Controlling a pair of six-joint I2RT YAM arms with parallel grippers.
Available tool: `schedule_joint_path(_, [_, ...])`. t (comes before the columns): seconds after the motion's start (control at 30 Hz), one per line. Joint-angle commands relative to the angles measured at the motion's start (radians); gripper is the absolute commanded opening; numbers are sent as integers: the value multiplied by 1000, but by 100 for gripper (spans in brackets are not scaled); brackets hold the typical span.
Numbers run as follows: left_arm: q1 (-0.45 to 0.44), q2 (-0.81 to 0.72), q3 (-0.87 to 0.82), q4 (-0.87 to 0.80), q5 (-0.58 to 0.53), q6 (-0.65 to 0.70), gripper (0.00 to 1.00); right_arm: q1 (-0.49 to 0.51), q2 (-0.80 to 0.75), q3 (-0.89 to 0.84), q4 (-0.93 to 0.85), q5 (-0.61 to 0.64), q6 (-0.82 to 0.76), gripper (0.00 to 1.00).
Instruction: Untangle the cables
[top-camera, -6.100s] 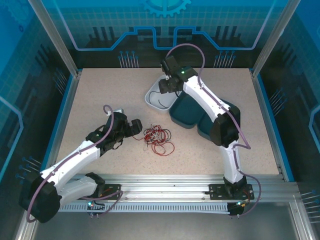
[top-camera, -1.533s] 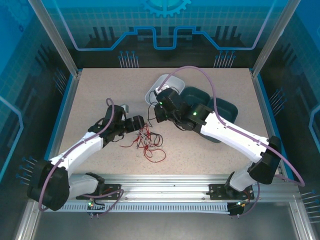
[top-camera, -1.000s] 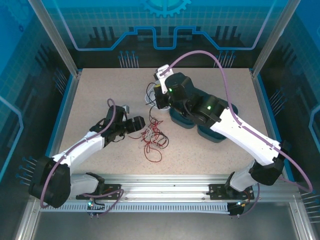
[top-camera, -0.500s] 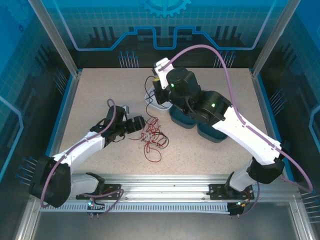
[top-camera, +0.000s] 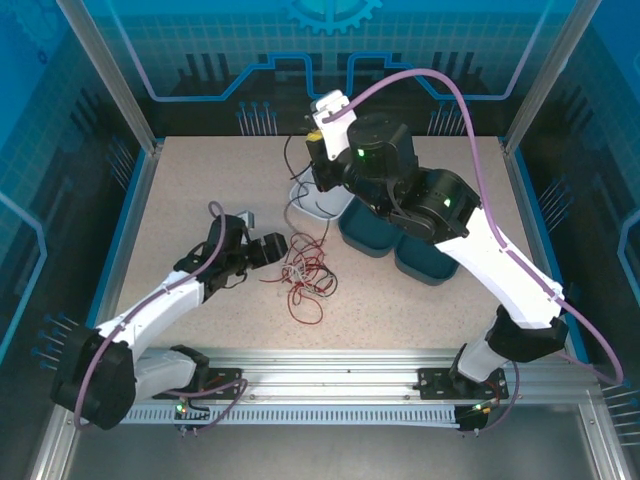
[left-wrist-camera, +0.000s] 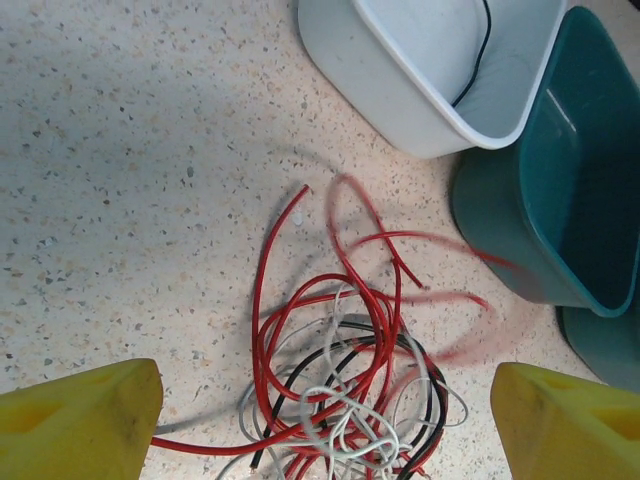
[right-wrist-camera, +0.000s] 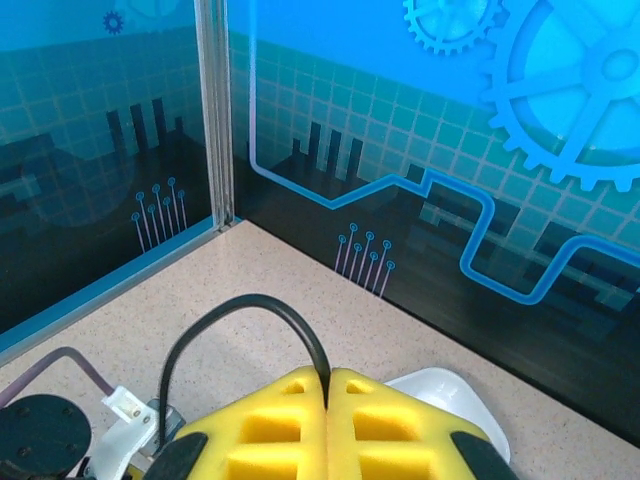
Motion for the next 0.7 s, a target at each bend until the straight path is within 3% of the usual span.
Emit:
schedule_joint_path(0.0, [6,-48,-17,24,-33,7,86,16,17,54,-17,31,-43,0])
schedule_joint_path(0.27, [6,-89,-26,4,-90,-2,87,6,57,79,3,100,-68,0])
schedule_joint_path(0.33, [6,-100,-25,-21,-129,-18,92,-9,70,83,0,97,-61,0])
schedule_joint_path(0.4, [8,-111,-19,-71,-192,-41,99,-31,88,89,-5,90,-49,0])
schedule_joint_path(0.67, [10,-138,-14,-148,-267,-56,99,-176,161,134,-75,-28,59,0])
